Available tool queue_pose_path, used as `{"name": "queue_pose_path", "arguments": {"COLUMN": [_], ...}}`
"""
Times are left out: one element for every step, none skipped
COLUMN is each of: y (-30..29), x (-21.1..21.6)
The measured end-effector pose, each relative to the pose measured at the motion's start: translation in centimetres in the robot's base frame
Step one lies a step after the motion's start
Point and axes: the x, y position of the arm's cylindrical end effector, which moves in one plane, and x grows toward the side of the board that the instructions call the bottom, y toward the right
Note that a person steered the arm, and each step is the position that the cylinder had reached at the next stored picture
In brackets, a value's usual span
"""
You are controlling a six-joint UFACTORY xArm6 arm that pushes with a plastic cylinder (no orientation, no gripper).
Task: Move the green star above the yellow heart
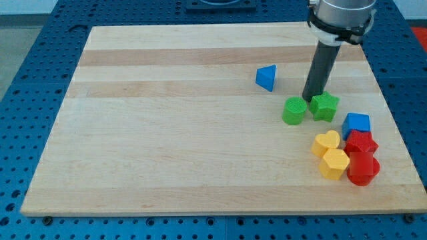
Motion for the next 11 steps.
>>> {"name": "queue_pose_path", "arguments": {"y": [0.0, 2.0, 2.8, 2.7, 2.3, 1.8, 1.7, 1.8, 1.6, 1.6, 1.6], "x": [-1.2, -3.4, -3.2, -2.2, -0.8, 1.0, 0.5, 0.2, 1.5, 3.1, 3.8]}}
